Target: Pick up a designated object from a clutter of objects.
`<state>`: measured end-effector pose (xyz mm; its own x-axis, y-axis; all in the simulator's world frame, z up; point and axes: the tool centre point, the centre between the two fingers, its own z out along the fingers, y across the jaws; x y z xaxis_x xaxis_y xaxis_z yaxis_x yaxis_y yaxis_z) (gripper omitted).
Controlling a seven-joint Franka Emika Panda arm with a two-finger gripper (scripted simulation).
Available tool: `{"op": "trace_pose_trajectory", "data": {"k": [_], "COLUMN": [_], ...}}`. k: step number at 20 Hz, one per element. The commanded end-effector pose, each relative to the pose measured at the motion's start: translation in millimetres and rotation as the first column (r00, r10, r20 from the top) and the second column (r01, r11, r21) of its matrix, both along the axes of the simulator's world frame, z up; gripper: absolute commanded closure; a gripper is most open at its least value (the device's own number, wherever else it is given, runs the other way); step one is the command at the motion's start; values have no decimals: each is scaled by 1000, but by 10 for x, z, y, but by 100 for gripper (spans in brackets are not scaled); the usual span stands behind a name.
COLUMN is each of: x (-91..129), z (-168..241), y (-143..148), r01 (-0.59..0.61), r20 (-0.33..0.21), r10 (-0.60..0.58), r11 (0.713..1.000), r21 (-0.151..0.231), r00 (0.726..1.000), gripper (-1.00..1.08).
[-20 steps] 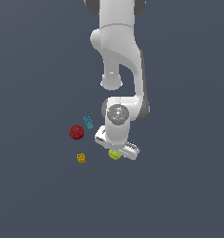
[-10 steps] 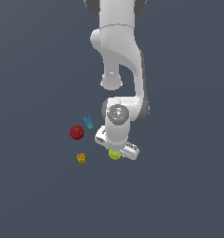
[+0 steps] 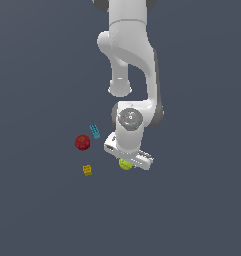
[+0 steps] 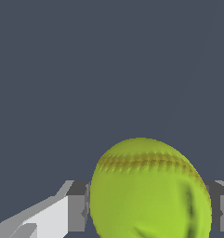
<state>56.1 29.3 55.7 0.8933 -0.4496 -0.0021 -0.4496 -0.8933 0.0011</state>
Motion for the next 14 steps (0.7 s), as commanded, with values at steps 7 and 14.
{"op": "trace_pose_trajectory", "data": {"k": [7,14], "x": [-104,-249], "z": [535,1244], "y": [332,771], "r01": [-1,-1], "r20": [3,3], "r10": [1,1], "r11": [1000,1000], "r21": [0,-1], "r00": [1000,1000], "gripper": [108,108]}}
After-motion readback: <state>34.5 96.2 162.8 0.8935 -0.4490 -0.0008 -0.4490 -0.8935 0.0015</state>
